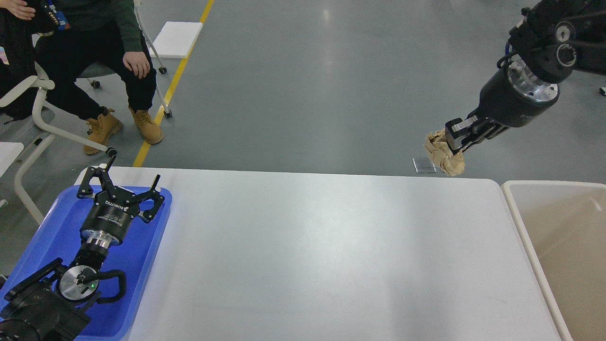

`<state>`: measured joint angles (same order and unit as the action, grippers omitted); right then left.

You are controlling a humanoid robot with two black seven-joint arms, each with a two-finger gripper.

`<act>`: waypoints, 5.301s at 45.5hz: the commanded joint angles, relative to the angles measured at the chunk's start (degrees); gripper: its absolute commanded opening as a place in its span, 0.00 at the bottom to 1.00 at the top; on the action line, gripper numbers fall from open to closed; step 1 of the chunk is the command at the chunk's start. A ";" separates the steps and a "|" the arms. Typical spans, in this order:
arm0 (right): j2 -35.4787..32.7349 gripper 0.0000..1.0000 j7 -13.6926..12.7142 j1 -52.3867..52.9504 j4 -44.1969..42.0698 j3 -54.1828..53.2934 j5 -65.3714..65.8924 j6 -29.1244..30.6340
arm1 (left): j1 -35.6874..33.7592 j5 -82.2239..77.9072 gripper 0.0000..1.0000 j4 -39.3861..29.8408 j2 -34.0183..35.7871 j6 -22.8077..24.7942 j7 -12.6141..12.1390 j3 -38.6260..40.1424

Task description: Tidy desktop

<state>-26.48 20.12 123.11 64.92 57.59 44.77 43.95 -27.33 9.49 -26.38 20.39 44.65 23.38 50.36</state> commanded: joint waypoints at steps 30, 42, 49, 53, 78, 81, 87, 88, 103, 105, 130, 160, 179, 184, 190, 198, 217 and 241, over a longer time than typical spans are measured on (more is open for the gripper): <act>-16.67 0.00 -0.34 -20.89 -24.39 5.34 -0.83 0.96 | 0.00 0.00 0.99 0.02 0.00 0.00 0.00 0.00; -19.40 0.00 -0.35 -40.30 -44.07 -2.65 -5.04 -0.62 | 0.00 0.00 0.99 0.02 0.00 0.00 0.00 0.00; -18.61 0.00 -0.43 -51.03 -53.04 -5.55 -7.59 -2.02 | 0.00 0.00 0.99 0.02 0.00 0.00 0.08 0.00; -17.47 0.00 -0.61 -57.19 -54.90 -8.80 -8.74 -4.05 | 0.00 0.00 0.99 0.02 0.00 0.00 0.08 0.00; -10.09 0.20 -0.78 -74.51 -60.88 -11.54 -13.39 -13.98 | 0.00 0.00 0.99 0.02 0.00 0.00 0.08 0.00; -10.09 0.38 -0.78 -75.30 -60.96 -11.54 -13.40 -15.29 | 0.00 0.00 0.99 -0.07 0.00 0.00 0.08 0.00; -10.44 0.86 -0.78 -75.65 -60.88 -11.54 -13.48 -19.16 | 0.00 0.00 0.99 0.02 0.00 0.00 0.08 0.00; -10.53 0.97 -0.78 -75.48 -60.88 -11.54 -13.48 -19.86 | 0.00 0.00 0.99 0.02 0.00 0.00 0.08 0.00; -12.02 1.00 -0.70 -74.07 -58.15 -11.36 -13.57 -20.40 | 0.00 0.00 0.99 0.02 0.00 0.00 0.08 0.00; -13.16 1.00 -0.70 -73.55 -58.06 -11.45 -13.57 -20.40 | 0.00 0.00 0.99 0.02 0.00 0.00 0.08 0.00; -18.26 1.00 -0.61 -68.45 -49.71 -15.57 -14.80 -20.48 | 0.00 0.00 0.99 0.02 0.00 0.00 0.00 0.00; -29.25 1.00 -0.70 -43.93 -27.74 -21.29 -14.80 -19.17 | 0.00 0.00 0.99 0.02 0.00 0.00 0.00 0.00; -28.63 1.00 -0.61 -36.89 -25.28 -30.07 -15.15 -19.17 | 0.00 0.00 0.99 0.02 0.00 0.00 0.00 0.00; -28.11 1.00 -0.61 -38.03 -25.02 -34.03 -17.00 -19.17 | 0.00 0.00 0.99 0.02 0.00 0.00 0.00 0.00; -28.37 1.00 -0.52 -37.60 -24.67 -36.84 -18.58 -19.34 | 0.00 0.00 0.99 0.02 0.00 0.00 0.00 0.00; -28.55 1.00 -0.52 -43.65 -25.46 -51.51 -28.41 -19.96 | 0.00 0.00 0.99 0.02 0.00 0.00 0.08 0.00; -20.11 1.00 1.14 -68.35 -27.74 -89.75 -34.23 -22.51 | 0.09 0.00 0.99 0.02 0.00 0.00 0.08 0.00; -5.26 1.00 4.05 -86.81 -29.15 -103.91 -34.31 -22.24 | 0.00 0.00 0.99 0.02 0.00 0.00 0.08 0.00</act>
<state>-37.98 23.73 42.89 36.07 -42.17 10.70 21.64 -27.25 9.50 -26.37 20.39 44.65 23.46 50.36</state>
